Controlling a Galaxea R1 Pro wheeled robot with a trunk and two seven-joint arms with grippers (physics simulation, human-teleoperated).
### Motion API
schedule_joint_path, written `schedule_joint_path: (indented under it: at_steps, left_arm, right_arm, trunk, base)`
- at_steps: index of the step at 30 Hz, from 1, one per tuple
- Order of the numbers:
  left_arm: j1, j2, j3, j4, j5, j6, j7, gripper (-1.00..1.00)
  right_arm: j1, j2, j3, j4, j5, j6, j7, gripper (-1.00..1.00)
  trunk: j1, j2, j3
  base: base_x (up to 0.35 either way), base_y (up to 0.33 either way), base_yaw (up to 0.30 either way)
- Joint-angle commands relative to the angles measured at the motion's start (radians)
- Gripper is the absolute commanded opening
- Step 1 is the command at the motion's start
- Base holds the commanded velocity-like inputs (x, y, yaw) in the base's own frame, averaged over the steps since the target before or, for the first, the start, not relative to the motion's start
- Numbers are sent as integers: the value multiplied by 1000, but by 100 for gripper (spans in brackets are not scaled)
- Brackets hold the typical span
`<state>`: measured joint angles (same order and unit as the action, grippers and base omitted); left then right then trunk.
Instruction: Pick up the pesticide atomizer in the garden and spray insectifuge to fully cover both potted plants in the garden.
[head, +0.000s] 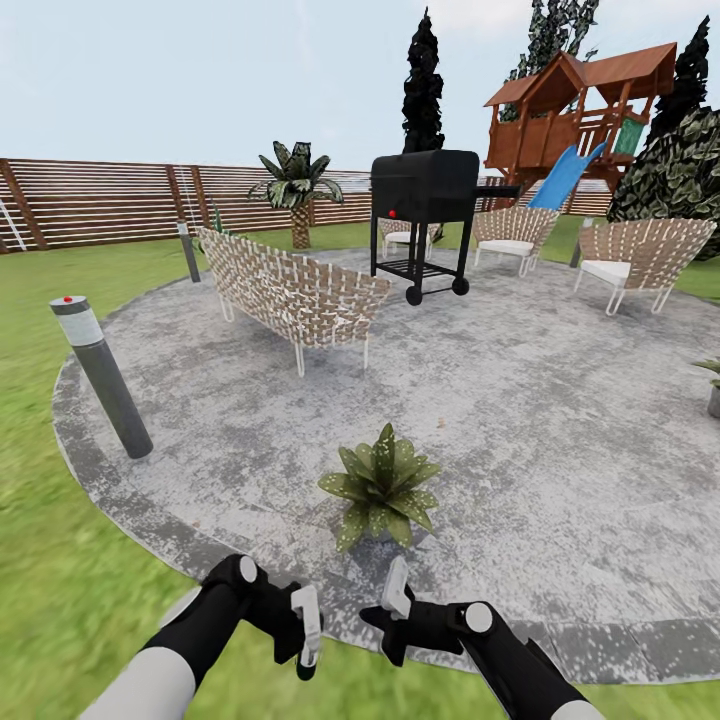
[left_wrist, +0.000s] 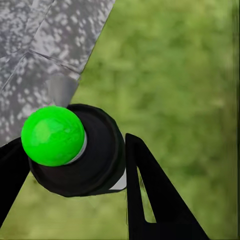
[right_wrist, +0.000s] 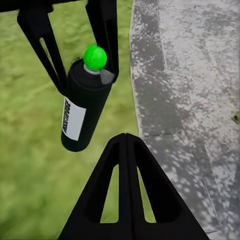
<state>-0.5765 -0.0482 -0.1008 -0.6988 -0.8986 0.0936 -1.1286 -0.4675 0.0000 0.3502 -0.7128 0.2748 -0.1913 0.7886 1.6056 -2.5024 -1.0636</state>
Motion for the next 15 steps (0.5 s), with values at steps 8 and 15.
schedule_joint_path:
  at_steps: [8, 15]
  left_arm:
    - [0, -32, 1, 2, 0, -1, -5, -100]
    - [0, -61, 3, 2, -2, -2, -1, -100]
  right_arm:
    - [0, 0, -1, -2, 11, -7, 0, -100]
    - [0, 0, -2, -3, 11, -7, 0, -100]
  trunk:
    - [0, 0, -1]
    - [0, 0, -1]
  base:
    - [0, 0, 0]
    - [0, 0, 0]
